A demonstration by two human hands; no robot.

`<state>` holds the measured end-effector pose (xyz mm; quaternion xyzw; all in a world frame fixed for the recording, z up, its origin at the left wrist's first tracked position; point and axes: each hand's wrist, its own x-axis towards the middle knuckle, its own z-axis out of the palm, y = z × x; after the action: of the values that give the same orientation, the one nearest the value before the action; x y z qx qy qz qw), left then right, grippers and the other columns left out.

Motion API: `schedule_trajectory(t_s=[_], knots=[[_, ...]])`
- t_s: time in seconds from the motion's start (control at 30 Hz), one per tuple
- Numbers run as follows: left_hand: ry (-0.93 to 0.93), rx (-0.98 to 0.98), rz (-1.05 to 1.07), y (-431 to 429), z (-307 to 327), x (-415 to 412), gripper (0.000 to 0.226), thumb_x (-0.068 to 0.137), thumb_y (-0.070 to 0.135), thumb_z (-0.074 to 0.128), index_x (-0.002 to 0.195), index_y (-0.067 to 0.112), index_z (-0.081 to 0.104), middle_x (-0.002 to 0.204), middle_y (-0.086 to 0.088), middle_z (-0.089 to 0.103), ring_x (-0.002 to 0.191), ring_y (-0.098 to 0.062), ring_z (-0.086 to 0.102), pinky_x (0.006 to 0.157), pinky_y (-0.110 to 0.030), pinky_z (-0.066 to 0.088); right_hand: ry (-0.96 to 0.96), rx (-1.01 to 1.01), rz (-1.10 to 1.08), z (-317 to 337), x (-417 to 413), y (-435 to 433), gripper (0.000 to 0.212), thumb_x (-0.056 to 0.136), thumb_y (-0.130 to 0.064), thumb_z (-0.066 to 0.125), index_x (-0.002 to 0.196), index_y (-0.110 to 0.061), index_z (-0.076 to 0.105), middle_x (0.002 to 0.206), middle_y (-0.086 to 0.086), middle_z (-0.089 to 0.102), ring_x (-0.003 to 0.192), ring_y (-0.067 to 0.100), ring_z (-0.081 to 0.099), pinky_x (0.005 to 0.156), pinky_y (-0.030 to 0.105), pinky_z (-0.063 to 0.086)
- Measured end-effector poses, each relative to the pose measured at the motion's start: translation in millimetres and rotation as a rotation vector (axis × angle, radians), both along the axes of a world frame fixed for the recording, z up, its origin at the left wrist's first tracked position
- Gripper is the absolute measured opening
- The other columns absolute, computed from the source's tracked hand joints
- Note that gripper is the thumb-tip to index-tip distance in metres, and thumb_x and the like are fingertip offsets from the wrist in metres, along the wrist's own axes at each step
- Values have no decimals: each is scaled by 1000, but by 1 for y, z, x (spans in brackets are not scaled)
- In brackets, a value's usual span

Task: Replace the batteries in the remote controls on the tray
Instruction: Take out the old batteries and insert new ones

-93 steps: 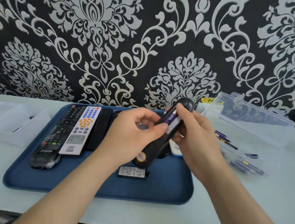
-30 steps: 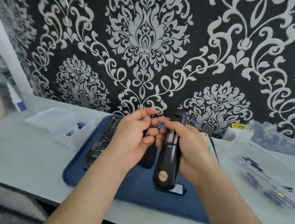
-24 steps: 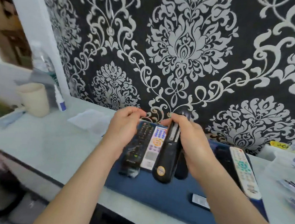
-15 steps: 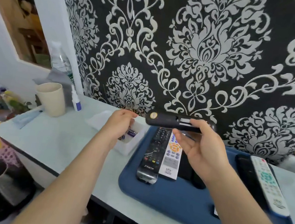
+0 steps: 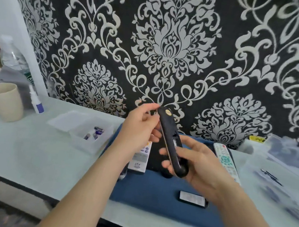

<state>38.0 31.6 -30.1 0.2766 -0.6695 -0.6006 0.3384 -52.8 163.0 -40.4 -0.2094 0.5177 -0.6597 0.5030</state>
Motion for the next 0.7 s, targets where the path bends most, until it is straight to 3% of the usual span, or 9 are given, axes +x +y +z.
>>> schedule_trajectory(t_s=[0.1, 0.17, 0.23, 0.33, 0.47, 0.53, 0.63, 0.7], knots=[[-97, -100, -138, 33, -7, -32, 46, 98, 14, 50, 142, 25, 43, 83, -1, 63, 64, -5, 59, 58, -24, 54, 144, 19, -123, -1, -24, 30, 13, 98, -6, 52, 111, -4, 52, 82, 21, 71, 46, 25, 59, 42, 24, 45], [-128, -216, -168, 45, -13, -43, 58, 94, 17, 57, 147, 26, 34, 86, 5, 66, 68, -1, 59, 69, -33, 58, 312, 81, -202, -2, -32, 41, 12, 99, -8, 53, 111, -7, 51, 76, 14, 72, 43, 21, 56, 42, 24, 43], [-142, -288, -192, 55, -17, -58, 61, 90, 18, 63, 144, 29, 38, 88, 9, 69, 66, 2, 58, 81, -39, 56, 445, 116, -282, -3, -45, 56, 10, 99, -7, 51, 109, -9, 51, 69, 10, 69, 39, 19, 52, 40, 22, 40], [-184, -387, -233, 93, -19, -98, 64, 88, 18, 66, 145, 26, 39, 91, 12, 71, 70, -2, 59, 84, -30, 52, 563, 165, -401, -2, -84, 99, 16, 95, -1, 50, 105, -10, 60, 69, 10, 65, 38, 17, 49, 39, 18, 37], [-297, -576, -352, 130, -25, -137, 28, 88, 15, 65, 114, 27, 70, 91, 17, 67, 80, -2, 61, 77, -16, 47, 804, 244, -484, -8, -125, 140, 27, 85, -6, 66, 108, -21, 62, 75, 1, 64, 52, 13, 58, 50, 25, 49], [-323, -694, -498, 146, -34, -152, 24, 89, 16, 64, 109, 25, 72, 100, 14, 65, 90, -1, 57, 80, -12, 42, 1002, 360, -524, -14, -145, 156, 34, 79, -10, 71, 108, -26, 60, 80, -4, 65, 67, 15, 62, 62, 33, 52], [-384, -961, -629, 166, -49, -178, 29, 91, 25, 59, 119, 24, 67, 118, 5, 65, 112, -13, 54, 95, -31, 43, 1127, 486, -559, -20, -173, 181, 36, 76, -11, 68, 108, -24, 59, 78, -7, 61, 72, 20, 57, 65, 34, 48], [-424, -1085, -639, 166, -55, -185, 30, 92, 30, 54, 119, 25, 68, 117, 3, 67, 112, -18, 55, 94, -37, 45, 1155, 579, -562, -23, -184, 192, 42, 75, -14, 66, 115, -24, 59, 85, -1, 65, 77, 25, 59, 66, 35, 49]])
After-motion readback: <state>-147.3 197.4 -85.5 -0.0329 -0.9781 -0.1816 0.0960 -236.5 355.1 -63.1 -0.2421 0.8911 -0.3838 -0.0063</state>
